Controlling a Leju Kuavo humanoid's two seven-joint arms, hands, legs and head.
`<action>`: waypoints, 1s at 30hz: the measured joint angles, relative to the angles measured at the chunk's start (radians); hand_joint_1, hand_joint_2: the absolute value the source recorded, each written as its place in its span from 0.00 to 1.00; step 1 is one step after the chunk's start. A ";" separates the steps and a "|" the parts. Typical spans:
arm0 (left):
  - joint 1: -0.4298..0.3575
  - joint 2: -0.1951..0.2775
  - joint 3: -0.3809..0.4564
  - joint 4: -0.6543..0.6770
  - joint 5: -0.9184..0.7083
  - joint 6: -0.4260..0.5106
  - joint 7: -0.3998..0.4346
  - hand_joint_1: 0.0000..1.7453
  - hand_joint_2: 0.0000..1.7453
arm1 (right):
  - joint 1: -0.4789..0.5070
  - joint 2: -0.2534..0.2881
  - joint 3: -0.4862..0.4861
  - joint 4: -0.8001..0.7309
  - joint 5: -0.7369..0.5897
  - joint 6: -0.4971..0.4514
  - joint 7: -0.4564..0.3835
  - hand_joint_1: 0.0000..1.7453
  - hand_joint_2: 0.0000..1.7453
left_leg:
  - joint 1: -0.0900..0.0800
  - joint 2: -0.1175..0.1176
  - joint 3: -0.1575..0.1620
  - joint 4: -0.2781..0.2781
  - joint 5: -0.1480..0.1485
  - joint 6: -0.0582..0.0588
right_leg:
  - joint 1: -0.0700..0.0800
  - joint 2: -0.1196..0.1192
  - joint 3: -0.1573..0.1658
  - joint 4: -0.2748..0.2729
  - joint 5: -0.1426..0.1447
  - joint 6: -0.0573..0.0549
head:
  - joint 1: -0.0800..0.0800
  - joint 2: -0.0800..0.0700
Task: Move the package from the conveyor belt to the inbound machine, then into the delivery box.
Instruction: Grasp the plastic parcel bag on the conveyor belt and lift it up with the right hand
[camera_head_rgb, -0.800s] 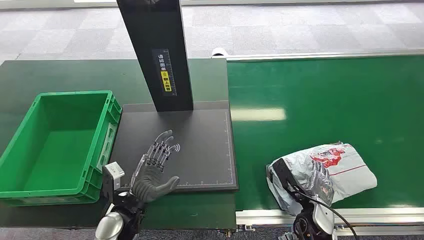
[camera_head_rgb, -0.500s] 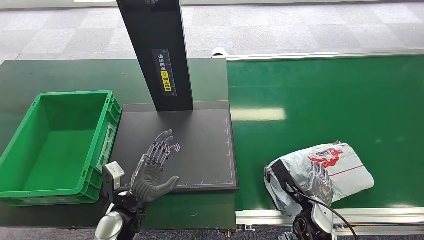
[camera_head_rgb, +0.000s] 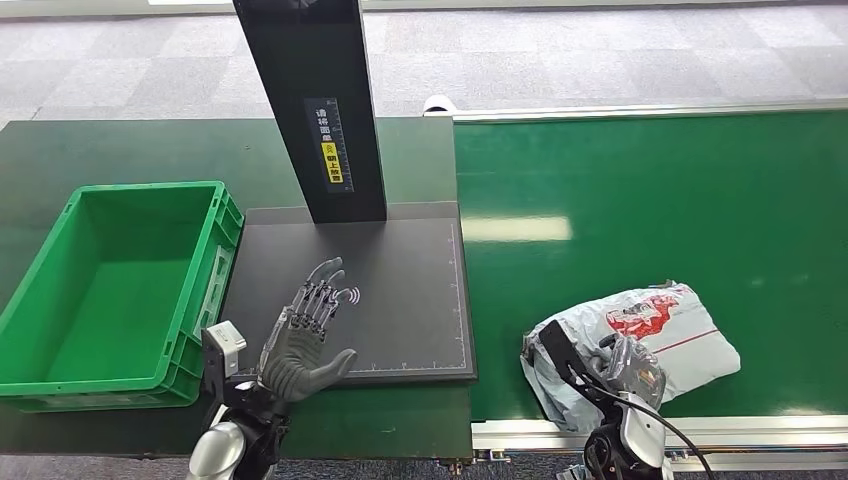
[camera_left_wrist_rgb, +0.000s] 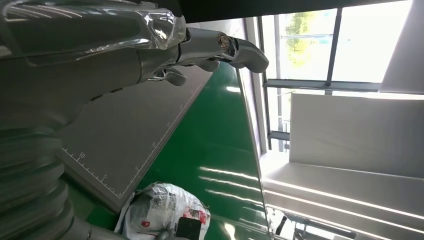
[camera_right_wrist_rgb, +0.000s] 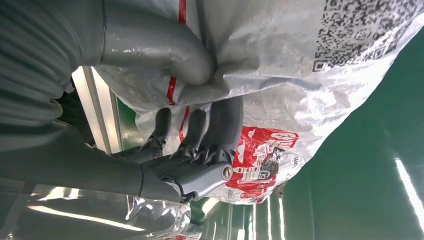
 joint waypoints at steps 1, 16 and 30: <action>0.000 0.001 0.000 0.000 0.000 0.000 0.000 0.00 1.00 | 0.000 0.000 0.000 0.000 0.000 0.000 -0.001 0.84 1.00 | 0.000 0.000 0.000 0.000 0.000 0.000 | 0.000 0.000 0.000 0.000 0.000 0.000 | 0.000 0.000; 0.000 0.004 0.000 0.000 0.000 0.000 0.000 0.00 1.00 | 0.000 0.001 0.000 0.000 -0.003 0.000 -0.006 0.84 1.00 | 0.000 0.000 0.000 0.000 0.000 0.000 | 0.000 0.000 0.000 0.000 0.000 0.000 | 0.000 0.000; 0.000 0.004 0.000 0.000 0.000 0.000 -0.001 0.00 1.00 | 0.000 0.001 0.000 0.000 -0.005 -0.002 -0.008 0.96 1.00 | 0.000 0.000 0.000 0.000 0.000 0.000 | 0.000 0.000 0.000 0.000 0.000 0.000 | 0.000 0.000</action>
